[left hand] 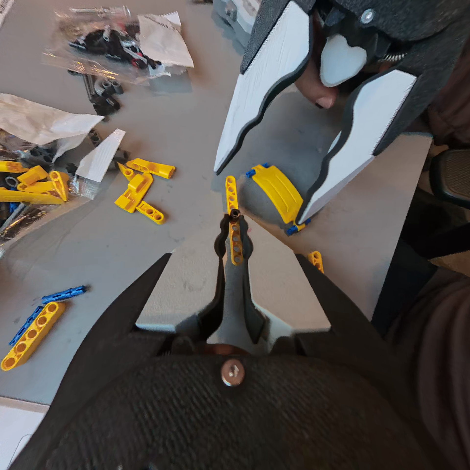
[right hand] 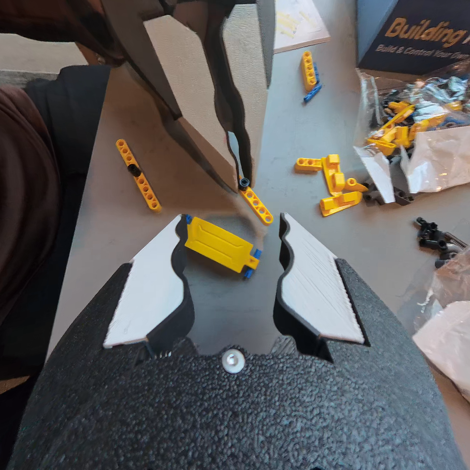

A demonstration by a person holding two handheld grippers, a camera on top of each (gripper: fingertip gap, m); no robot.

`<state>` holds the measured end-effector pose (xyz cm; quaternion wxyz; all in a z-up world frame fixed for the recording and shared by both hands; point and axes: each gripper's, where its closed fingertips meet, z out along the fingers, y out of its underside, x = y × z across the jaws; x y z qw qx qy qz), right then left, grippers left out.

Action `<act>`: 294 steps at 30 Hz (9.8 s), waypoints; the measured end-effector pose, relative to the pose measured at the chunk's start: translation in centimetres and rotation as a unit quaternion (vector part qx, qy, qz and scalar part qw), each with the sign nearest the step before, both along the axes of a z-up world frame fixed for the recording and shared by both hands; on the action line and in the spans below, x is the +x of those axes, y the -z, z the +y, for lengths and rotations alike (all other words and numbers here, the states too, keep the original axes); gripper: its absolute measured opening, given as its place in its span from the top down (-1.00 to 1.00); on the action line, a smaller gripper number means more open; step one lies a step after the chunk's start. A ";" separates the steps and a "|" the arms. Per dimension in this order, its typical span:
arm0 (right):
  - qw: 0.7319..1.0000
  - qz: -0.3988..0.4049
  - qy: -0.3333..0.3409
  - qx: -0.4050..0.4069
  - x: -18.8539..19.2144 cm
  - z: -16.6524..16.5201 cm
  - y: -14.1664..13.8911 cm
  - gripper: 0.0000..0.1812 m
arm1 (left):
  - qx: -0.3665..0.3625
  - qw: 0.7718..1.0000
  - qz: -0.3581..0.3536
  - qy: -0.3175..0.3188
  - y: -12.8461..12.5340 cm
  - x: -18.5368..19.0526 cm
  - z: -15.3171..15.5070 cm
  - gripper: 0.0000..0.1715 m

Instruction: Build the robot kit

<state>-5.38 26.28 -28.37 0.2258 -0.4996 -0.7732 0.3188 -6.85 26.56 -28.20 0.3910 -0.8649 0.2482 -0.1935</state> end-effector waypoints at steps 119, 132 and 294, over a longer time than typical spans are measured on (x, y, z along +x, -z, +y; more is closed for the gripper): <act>0.995 -0.003 -0.061 0.077 2.0 -0.4 1.0 0.60 | 0.001 0.994 0.101 -0.034 1.5 -0.9 -1.1 0.94; 0.974 0.115 -0.049 0.188 0.3 0.5 -2.2 0.92 | 0.029 0.999 0.034 -0.030 -1.4 -0.4 -2.2 0.55; 0.933 0.224 0.018 0.282 -2.0 1.4 -5.6 0.91 | 0.040 0.981 -0.188 -0.009 -5.0 -3.1 -1.6 0.66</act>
